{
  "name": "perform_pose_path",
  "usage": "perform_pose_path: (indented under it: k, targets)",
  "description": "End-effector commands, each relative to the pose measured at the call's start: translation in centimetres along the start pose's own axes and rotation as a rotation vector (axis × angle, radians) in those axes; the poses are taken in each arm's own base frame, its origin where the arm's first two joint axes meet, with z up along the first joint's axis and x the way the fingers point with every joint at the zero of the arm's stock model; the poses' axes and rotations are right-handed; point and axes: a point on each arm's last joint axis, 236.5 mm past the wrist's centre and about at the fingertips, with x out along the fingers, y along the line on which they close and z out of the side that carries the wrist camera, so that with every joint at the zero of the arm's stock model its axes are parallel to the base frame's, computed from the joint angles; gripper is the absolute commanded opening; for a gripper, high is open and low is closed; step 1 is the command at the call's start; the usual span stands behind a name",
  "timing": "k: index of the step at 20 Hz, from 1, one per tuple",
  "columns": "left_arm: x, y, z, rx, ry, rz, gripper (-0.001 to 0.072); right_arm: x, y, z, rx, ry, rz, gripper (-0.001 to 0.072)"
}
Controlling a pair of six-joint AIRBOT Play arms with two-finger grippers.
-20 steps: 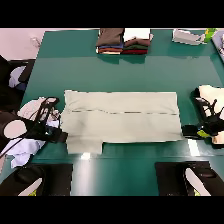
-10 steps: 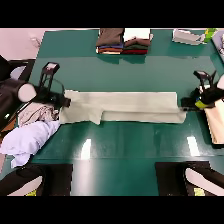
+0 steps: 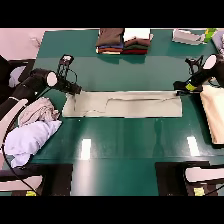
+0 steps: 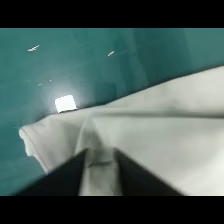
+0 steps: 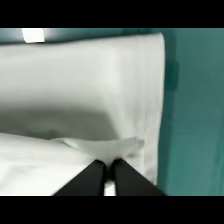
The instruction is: Fold the shirts.
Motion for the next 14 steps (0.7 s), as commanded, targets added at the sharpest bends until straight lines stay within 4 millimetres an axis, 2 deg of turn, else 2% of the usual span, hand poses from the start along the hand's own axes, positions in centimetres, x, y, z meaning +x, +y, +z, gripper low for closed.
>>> perform_pose_path:
  k: [1, 2, 4, 5, 6, 7, 8, 9, 11, 14]
  targets:
    - [0.3, 0.0, -0.1, -0.036, 0.038, -0.001, 0.0488, 0.1, 1.7, 2.5, 0.003, -0.047, 0.076, 0.0354]
    - [-0.2, 0.0, -0.1, -0.036, 0.054, -0.001, 0.0487, -0.4, 1.4, 2.9, 0.006, -0.060, 0.076, 0.0399]
    - [-1.3, -0.1, 0.0, -0.037, 0.088, -0.003, 0.0486, -1.4, 0.6, 2.6, -0.001, -0.051, 0.072, 0.0400]
    - [-1.7, -0.1, -0.2, -0.037, 0.106, -0.003, 0.0409, -1.6, -0.4, 2.1, 0.019, -0.043, 0.068, 0.0401]
    - [-1.9, -0.1, -0.3, -0.036, 0.117, -0.003, 0.0215, -1.5, -1.3, 1.3, 0.045, -0.035, 0.065, 0.0418]
    - [-2.0, -0.2, -0.5, -0.034, 0.125, -0.005, 0.0047, -1.1, -2.5, 0.3, 0.077, -0.022, 0.062, 0.0490]
    - [-2.0, -0.4, -0.5, -0.040, 0.127, -0.013, 0.0026, -0.5, -3.7, -0.9, 0.112, -0.001, 0.060, 0.0577]
    - [-2.0, -0.9, -0.4, -0.054, 0.123, -0.035, 0.0026, 0.3, -4.6, -1.9, 0.142, 0.023, 0.060, 0.0602]
    - [-2.0, -2.7, -0.1, -0.061, 0.112, -0.092, 0.0026, 2.3, -5.5, -3.8, 0.178, 0.070, 0.061, 0.0601]
    - [-2.0, -4.7, 0.7, -0.037, 0.077, -0.119, 0.0026, 4.5, -3.9, -4.5, 0.205, 0.065, 0.115, 0.0590]
